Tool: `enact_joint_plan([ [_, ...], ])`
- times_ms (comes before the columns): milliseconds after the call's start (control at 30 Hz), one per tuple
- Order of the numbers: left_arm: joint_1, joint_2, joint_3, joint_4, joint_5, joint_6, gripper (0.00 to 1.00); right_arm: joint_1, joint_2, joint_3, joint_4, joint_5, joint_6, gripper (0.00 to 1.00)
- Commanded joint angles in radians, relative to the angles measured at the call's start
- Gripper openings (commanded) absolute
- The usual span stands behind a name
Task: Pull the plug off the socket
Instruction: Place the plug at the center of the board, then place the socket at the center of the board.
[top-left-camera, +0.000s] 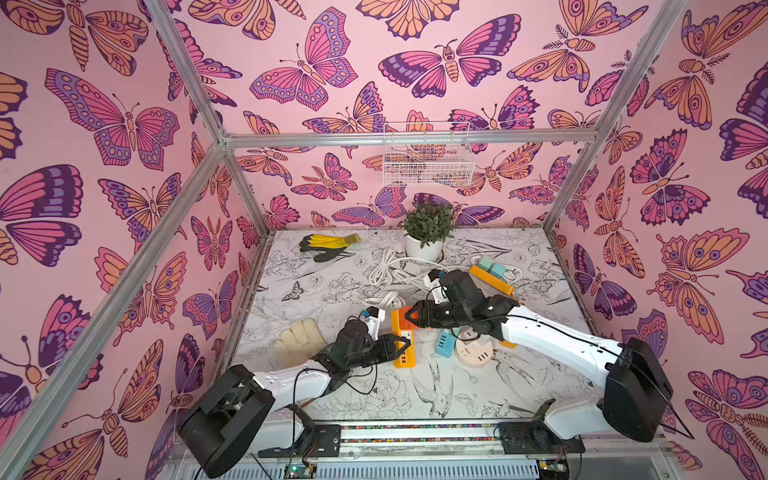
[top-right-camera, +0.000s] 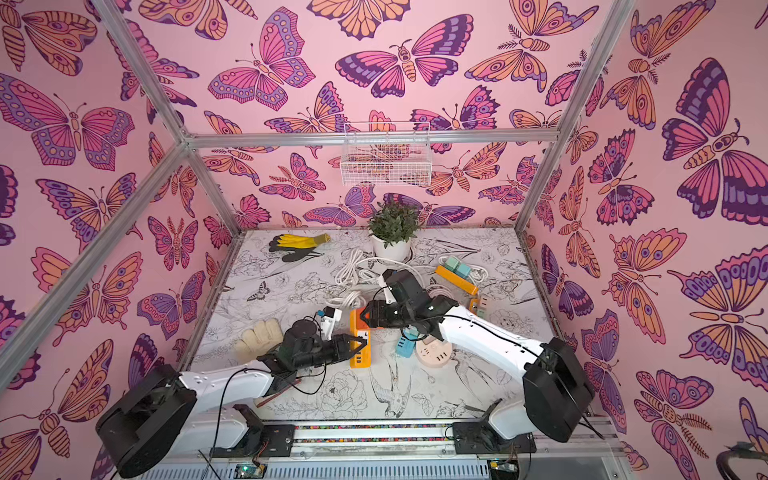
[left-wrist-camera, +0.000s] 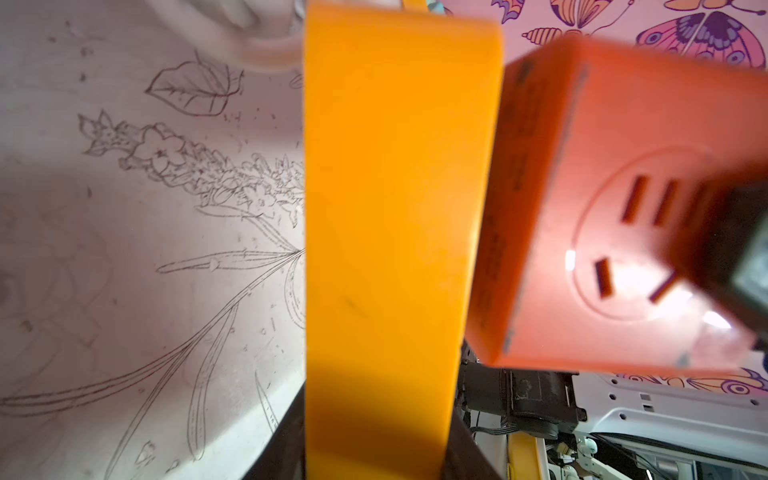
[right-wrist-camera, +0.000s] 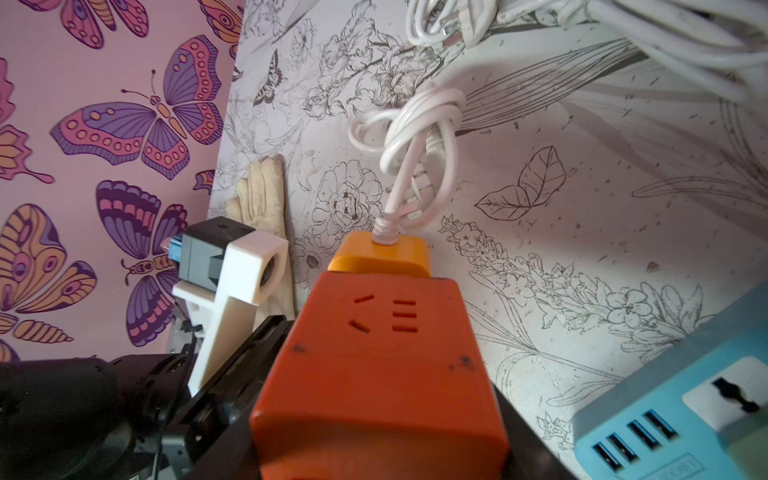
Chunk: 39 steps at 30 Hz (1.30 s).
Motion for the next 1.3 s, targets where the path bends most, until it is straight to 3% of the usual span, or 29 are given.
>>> enact_joint_plan([
  [0,0.08,0.024,-0.039,-0.164,-0.138,-0.07,0.2,-0.05,-0.076,-0.028,0.039,-0.078,0.02,0.5],
  [233,0.084,0.008,0.038,-0.237,-0.159,0.025,0.19,0.096,-0.04,-0.035,0.09,0.057,0.126,0.47],
  [333,0.087,0.007,0.049,-0.234,-0.142,0.079,0.2,0.058,-0.085,0.01,0.006,0.089,0.091,0.47],
  [400,0.09,0.012,0.068,-0.232,-0.098,0.1,0.22,-0.002,-0.136,0.014,-0.025,0.047,0.055,0.48],
  [600,0.102,0.149,0.165,-0.241,-0.019,0.096,0.54,-0.085,-0.37,-0.106,-0.053,0.082,0.026,0.51],
  [733,0.104,0.285,0.24,-0.226,0.06,0.111,0.6,-0.133,-0.466,-0.168,-0.071,0.06,0.04,0.51],
  [833,0.109,0.302,0.26,-0.237,0.041,0.113,0.62,-0.158,-0.501,-0.186,-0.083,0.042,0.043,0.51],
  [933,0.116,0.183,0.257,-0.379,-0.09,0.174,0.63,-0.165,-0.519,-0.191,-0.087,0.028,0.045,0.51],
  [1067,0.119,-0.103,0.208,-0.57,-0.279,0.25,0.69,-0.168,-0.522,-0.208,-0.033,-0.028,0.066,0.51],
  [1267,0.144,-0.568,0.111,-0.725,-0.364,0.317,0.99,-0.148,-0.433,-0.285,0.305,-0.237,0.2,0.51],
])
